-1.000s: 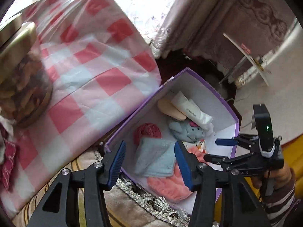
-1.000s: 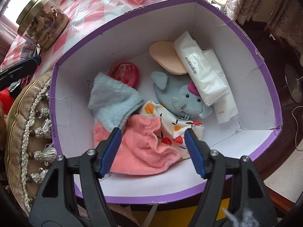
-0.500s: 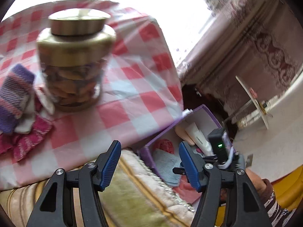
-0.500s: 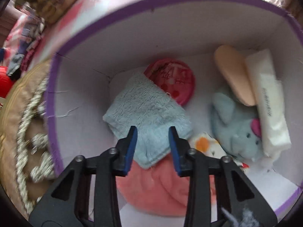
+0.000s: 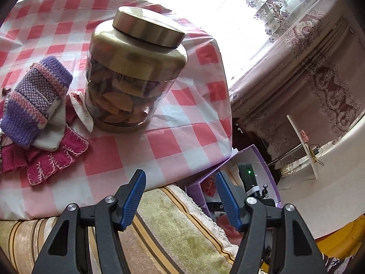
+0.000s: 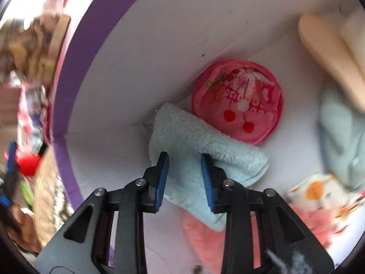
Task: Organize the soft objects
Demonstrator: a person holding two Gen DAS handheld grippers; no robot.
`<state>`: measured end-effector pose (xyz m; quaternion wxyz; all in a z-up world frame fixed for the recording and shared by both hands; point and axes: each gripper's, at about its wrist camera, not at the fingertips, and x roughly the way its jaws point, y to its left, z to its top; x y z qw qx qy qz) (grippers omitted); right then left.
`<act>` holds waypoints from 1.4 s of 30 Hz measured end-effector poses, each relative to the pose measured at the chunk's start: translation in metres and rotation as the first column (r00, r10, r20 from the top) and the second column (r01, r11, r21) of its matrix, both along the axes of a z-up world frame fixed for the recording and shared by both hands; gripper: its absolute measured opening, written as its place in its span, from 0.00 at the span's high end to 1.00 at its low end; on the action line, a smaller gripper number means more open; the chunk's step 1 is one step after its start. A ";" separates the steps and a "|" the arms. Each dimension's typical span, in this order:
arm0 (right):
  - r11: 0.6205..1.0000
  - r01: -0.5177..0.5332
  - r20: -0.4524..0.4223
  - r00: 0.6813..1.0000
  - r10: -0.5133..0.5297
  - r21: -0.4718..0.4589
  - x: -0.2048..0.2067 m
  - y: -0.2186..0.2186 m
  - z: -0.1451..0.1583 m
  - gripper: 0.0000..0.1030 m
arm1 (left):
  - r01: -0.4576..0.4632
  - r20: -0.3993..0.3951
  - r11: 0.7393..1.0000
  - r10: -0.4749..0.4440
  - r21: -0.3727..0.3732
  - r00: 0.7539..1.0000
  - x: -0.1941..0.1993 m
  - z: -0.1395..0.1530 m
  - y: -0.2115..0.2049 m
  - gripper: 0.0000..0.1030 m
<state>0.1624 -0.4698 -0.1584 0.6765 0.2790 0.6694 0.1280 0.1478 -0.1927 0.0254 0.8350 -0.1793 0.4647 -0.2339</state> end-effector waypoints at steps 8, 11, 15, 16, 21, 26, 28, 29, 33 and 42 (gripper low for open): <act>0.999 0.041 0.092 0.995 -0.039 -0.020 -0.020 -0.017 0.033 0.54 | -0.014 0.007 0.999 0.015 -0.040 1.000 0.000 0.002 0.010 0.37; 0.999 0.035 0.111 0.993 -0.034 -0.009 -0.023 -0.020 0.039 0.52 | -0.011 0.021 0.999 0.011 -0.039 1.000 -0.002 0.006 0.011 0.37; 1.000 0.029 0.154 0.988 -0.027 -0.011 -0.043 -0.008 0.064 0.51 | -0.029 0.057 0.999 0.030 -0.023 0.998 -0.006 0.014 0.018 0.37; 1.000 0.021 0.174 0.985 -0.017 -0.023 -0.045 -0.004 0.073 0.51 | -0.035 0.065 0.999 0.036 -0.019 0.997 -0.007 0.016 0.021 0.37; 0.996 -0.040 0.276 0.959 0.061 -0.080 -0.051 0.020 0.116 0.49 | -0.092 0.113 0.996 0.090 0.015 0.990 -0.014 0.024 0.043 0.37; 0.986 -0.125 0.351 0.923 0.156 -0.110 -0.031 0.044 0.140 0.49 | -0.199 0.147 0.979 0.192 0.032 0.970 -0.024 0.028 0.088 0.37; 0.981 -0.156 0.369 0.910 0.188 -0.115 -0.028 0.050 0.147 0.49 | -0.235 0.152 0.971 0.227 0.036 0.962 -0.027 0.028 0.104 0.37; 0.978 -0.171 0.378 0.903 0.202 -0.116 -0.026 0.057 0.148 0.49 | -0.254 0.152 0.967 0.247 0.032 0.957 -0.029 0.027 0.115 0.37; 0.965 -0.224 0.410 0.874 0.259 -0.134 -0.022 0.083 0.160 0.48 | -0.330 0.145 0.943 0.322 0.034 0.935 -0.038 0.023 0.154 0.37; 0.913 -0.344 0.430 0.806 0.407 -0.220 -0.010 0.141 0.179 0.46 | -0.413 0.119 0.911 0.409 0.010 0.905 -0.051 0.014 0.199 0.37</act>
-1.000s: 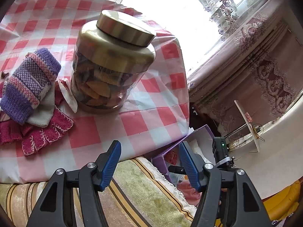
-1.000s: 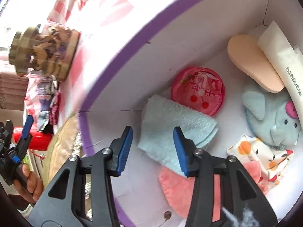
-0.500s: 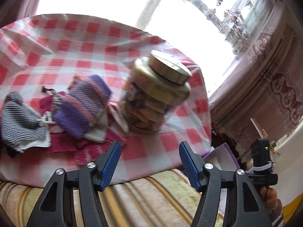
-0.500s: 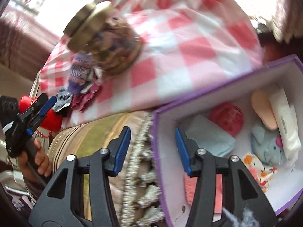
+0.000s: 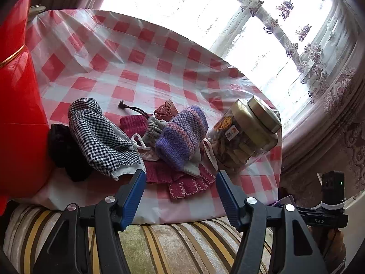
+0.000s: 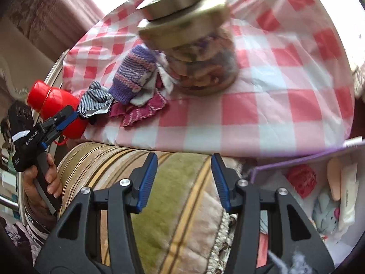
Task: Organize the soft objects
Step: 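Move both open tools back to the pile of soft items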
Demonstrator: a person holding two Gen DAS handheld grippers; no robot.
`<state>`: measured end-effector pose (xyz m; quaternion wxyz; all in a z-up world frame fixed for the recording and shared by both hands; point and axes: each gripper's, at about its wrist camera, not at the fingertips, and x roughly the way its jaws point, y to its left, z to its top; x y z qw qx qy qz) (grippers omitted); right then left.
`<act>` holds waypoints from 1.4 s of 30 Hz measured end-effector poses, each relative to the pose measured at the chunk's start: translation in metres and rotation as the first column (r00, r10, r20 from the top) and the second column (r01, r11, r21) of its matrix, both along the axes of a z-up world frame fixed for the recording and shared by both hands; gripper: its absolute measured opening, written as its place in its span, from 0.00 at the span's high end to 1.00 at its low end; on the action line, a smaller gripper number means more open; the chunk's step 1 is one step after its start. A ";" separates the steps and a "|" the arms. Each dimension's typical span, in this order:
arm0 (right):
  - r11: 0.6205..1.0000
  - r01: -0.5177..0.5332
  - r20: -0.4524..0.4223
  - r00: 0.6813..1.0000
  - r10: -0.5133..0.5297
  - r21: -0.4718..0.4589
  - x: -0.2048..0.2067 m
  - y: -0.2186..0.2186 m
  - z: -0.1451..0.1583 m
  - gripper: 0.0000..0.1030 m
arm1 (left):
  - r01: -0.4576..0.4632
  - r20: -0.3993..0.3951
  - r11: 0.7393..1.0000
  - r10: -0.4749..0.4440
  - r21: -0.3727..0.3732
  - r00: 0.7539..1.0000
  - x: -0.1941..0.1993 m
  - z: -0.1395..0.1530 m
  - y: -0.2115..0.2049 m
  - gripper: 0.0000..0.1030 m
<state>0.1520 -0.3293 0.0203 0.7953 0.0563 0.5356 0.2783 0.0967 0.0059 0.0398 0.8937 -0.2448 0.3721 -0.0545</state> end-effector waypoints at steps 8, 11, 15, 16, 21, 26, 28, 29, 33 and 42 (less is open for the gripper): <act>0.938 -0.147 0.162 0.965 0.205 -0.313 0.001 0.054 0.013 0.31 | 0.013 -0.003 0.999 -0.013 -0.041 1.000 0.000 -0.006 0.005 0.37; 0.949 -0.163 0.125 0.971 0.203 -0.271 -0.004 0.046 0.009 0.31 | 0.025 -0.004 0.999 -0.025 -0.039 1.000 -0.001 -0.007 0.003 0.37; 0.990 -0.142 0.081 0.986 0.142 -0.006 -0.021 0.013 0.023 0.30 | 0.046 0.002 0.998 -0.045 -0.044 0.999 -0.004 -0.005 -0.002 0.37; 0.988 -0.134 0.060 0.990 0.129 0.082 -0.028 0.003 0.027 0.29 | 0.051 0.002 0.998 -0.051 -0.044 0.999 -0.006 -0.005 -0.005 0.37; 0.988 -0.134 0.119 0.985 0.125 0.071 -0.074 -0.020 0.055 0.27 | 0.070 0.021 0.997 -0.070 -0.044 0.997 -0.017 0.003 -0.015 0.37; 0.932 -0.122 0.126 0.989 0.084 0.342 -0.116 -0.057 0.099 0.27 | 0.081 0.071 0.996 -0.078 -0.038 0.994 -0.042 0.022 -0.023 0.37; 0.892 -0.135 0.126 0.988 0.089 0.431 -0.132 -0.064 0.116 0.27 | 0.087 0.092 0.996 -0.084 -0.032 0.992 -0.054 0.030 -0.025 0.37; 0.886 -0.147 0.142 0.985 0.093 0.439 -0.143 -0.066 0.126 0.25 | 0.090 0.101 0.996 -0.086 -0.029 0.991 -0.059 0.034 -0.026 0.37; 0.962 -0.178 0.385 0.919 0.088 0.206 -0.187 -0.047 0.169 0.16 | 0.080 0.162 0.997 -0.080 0.003 0.984 -0.081 0.056 -0.021 0.37; 0.984 -0.162 0.423 0.899 0.117 0.072 -0.134 0.042 0.179 0.14 | -0.023 0.251 0.999 0.011 0.046 0.968 -0.092 0.091 0.021 0.37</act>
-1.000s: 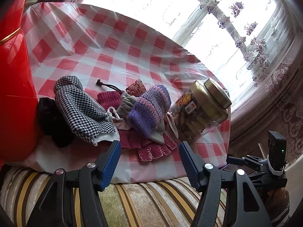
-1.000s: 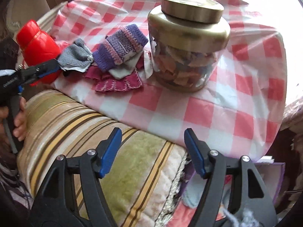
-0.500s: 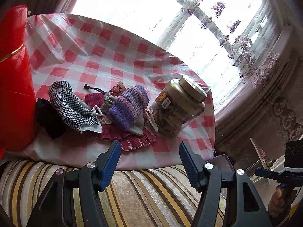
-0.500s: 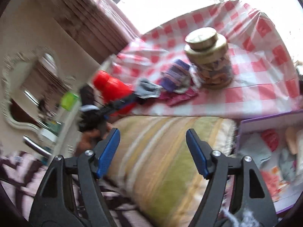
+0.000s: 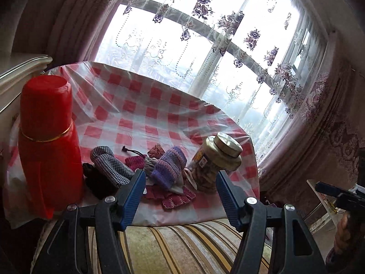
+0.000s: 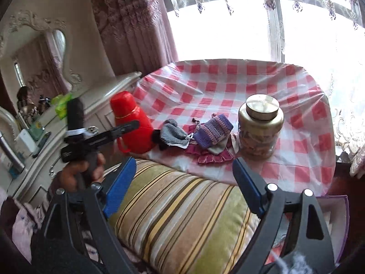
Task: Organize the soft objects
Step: 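Move both open tools back to the pile of soft items, then grasp the purple knit mitten with the right tool while the left tool grasps the houndstooth cloth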
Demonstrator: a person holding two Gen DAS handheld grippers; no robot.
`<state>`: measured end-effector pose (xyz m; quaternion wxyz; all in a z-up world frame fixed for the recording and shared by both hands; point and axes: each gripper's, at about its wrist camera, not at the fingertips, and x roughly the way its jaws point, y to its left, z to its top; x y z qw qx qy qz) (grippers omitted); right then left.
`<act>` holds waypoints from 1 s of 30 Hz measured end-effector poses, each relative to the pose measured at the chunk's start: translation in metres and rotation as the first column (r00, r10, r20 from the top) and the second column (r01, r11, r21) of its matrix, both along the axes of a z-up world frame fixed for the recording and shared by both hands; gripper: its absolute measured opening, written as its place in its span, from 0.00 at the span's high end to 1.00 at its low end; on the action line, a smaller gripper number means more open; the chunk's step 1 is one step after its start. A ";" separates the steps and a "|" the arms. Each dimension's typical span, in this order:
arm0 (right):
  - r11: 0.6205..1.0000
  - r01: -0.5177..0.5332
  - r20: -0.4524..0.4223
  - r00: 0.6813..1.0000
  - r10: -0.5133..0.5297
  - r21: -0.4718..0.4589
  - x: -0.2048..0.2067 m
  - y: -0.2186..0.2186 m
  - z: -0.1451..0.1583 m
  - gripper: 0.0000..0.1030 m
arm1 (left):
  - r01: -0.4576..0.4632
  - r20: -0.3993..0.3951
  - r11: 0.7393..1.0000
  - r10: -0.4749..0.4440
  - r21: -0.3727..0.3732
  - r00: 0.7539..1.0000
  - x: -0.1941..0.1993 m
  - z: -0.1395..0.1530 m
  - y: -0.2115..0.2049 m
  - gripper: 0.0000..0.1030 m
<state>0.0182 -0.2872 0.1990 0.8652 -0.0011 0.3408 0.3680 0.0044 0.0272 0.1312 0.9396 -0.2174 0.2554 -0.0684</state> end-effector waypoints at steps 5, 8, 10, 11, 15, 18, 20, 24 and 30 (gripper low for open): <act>0.996 0.087 -0.132 0.987 -0.090 -0.034 0.069 0.038 -0.035 0.14 | -0.023 -0.018 1.000 0.023 -0.014 1.000 0.016 -0.009 0.014 0.37; 0.991 0.120 -0.192 0.973 -0.130 -0.061 0.105 0.065 -0.060 0.14 | -0.027 -0.039 0.999 0.026 -0.026 0.999 0.029 -0.018 0.017 0.37; 0.988 0.137 -0.237 0.960 -0.150 -0.071 0.128 0.083 -0.078 0.14 | -0.033 -0.054 0.999 0.031 -0.036 0.998 0.037 -0.023 0.021 0.37; 0.984 0.148 -0.252 0.953 -0.168 -0.096 0.140 0.093 -0.088 0.14 | -0.035 -0.060 0.998 0.033 -0.044 0.998 0.043 -0.026 0.024 0.37; 0.971 0.186 -0.295 0.929 -0.223 -0.149 0.176 0.119 -0.120 0.14 | -0.050 -0.069 0.996 0.045 -0.077 0.997 0.056 -0.035 0.033 0.37; 0.962 0.211 -0.310 0.916 -0.257 -0.173 0.195 0.134 -0.135 0.14 | -0.052 -0.077 0.995 0.045 -0.089 0.996 0.061 -0.044 0.034 0.37; 0.952 0.231 -0.299 0.911 -0.283 -0.199 0.206 0.144 -0.145 0.14 | -0.055 -0.091 0.995 0.047 -0.088 0.995 0.066 -0.055 0.033 0.37; 0.931 0.274 -0.280 0.899 -0.337 -0.240 0.222 0.153 -0.164 0.14 | -0.074 -0.106 0.994 0.066 -0.080 0.992 0.068 -0.072 0.033 0.37; 0.914 0.297 -0.257 0.894 -0.367 -0.276 0.236 0.162 -0.183 0.15 | -0.098 -0.150 0.991 0.084 -0.088 0.985 0.072 -0.095 0.035 0.37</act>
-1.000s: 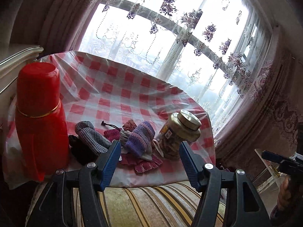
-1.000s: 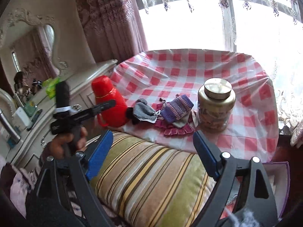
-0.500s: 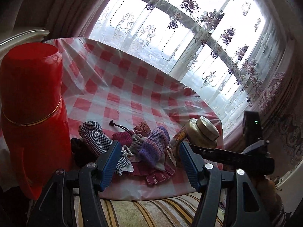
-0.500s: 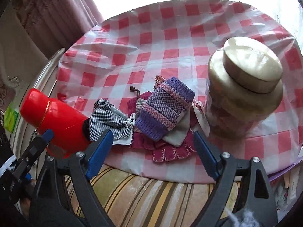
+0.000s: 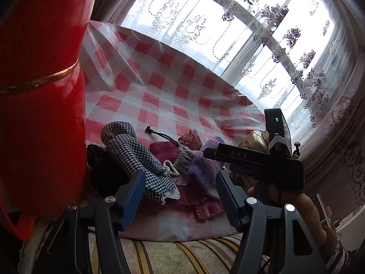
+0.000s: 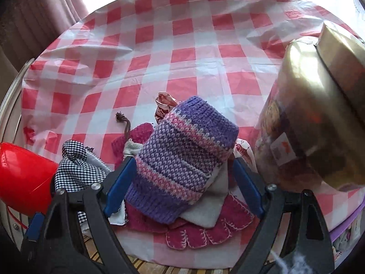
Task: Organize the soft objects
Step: 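Grasp the purple knit mitten with the right tool while the left tool grasps the houndstooth cloth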
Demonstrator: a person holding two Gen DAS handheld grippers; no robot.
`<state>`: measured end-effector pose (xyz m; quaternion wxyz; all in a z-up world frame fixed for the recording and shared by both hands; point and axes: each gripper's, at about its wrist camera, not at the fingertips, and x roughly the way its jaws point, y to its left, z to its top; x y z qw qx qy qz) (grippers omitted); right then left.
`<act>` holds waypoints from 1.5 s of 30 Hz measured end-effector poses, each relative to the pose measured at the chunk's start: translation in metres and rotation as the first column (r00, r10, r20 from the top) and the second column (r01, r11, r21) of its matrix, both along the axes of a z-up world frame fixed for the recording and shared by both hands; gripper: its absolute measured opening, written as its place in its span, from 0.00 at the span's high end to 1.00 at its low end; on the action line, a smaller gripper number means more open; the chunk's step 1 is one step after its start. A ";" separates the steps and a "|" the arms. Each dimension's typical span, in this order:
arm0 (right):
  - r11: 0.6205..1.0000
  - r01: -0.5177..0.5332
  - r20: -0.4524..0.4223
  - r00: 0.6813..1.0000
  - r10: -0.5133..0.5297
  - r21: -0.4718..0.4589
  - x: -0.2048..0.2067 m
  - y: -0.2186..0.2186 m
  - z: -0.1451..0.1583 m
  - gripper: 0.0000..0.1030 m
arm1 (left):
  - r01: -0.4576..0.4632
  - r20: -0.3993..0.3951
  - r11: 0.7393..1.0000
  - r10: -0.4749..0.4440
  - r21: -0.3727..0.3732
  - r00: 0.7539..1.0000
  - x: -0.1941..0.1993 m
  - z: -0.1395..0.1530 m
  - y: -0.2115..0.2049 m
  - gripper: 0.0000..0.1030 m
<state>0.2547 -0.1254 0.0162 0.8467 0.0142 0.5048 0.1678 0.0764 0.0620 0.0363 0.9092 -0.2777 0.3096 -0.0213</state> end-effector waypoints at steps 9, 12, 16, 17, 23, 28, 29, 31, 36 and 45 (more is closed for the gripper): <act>0.999 -0.038 0.040 0.998 0.038 -0.006 0.002 0.008 -0.012 0.44 | -0.098 -0.034 0.994 0.097 -0.054 0.995 -0.011 -0.016 0.010 0.37; 0.998 -0.062 0.050 0.997 0.061 0.006 -0.001 0.008 -0.011 0.58 | -0.100 -0.050 0.994 0.098 -0.042 0.994 -0.006 -0.018 0.008 0.37; 0.994 -0.090 0.061 0.994 0.086 0.057 -0.007 0.001 -0.003 0.72 | -0.099 -0.067 0.995 0.097 -0.028 0.993 0.001 -0.019 0.006 0.37; 0.992 -0.104 0.066 0.993 0.100 0.068 -0.010 0.000 0.000 0.80 | -0.107 -0.077 0.994 0.104 -0.028 0.992 0.002 -0.019 0.007 0.37; 0.978 -0.158 0.079 0.986 0.148 0.134 -0.026 -0.010 0.014 0.82 | -0.161 -0.103 0.986 0.156 -0.034 0.982 0.010 -0.014 0.011 0.37; 0.964 -0.201 0.109 0.977 0.184 0.174 -0.045 -0.025 0.036 0.82 | -0.224 -0.185 0.974 0.224 0.019 0.957 0.029 -0.018 0.009 0.37; 0.963 -0.207 0.118 0.975 0.189 0.170 -0.049 -0.029 0.041 0.82 | -0.236 -0.208 0.971 0.238 0.037 0.949 0.033 -0.021 0.009 0.37; 0.963 -0.210 0.126 0.974 0.190 0.172 -0.057 -0.040 0.046 0.82 | -0.241 -0.254 0.969 0.246 0.052 0.935 0.043 -0.029 0.008 0.38; 0.969 -0.174 0.116 0.981 0.156 0.175 -0.070 -0.073 0.047 0.82 | -0.236 -0.295 0.969 0.245 0.066 0.924 0.052 -0.042 0.008 0.80; 0.979 -0.074 0.115 0.992 0.053 0.192 -0.095 -0.140 0.061 0.82 | -0.245 -0.169 0.966 0.256 0.084 0.952 0.033 -0.017 0.001 0.92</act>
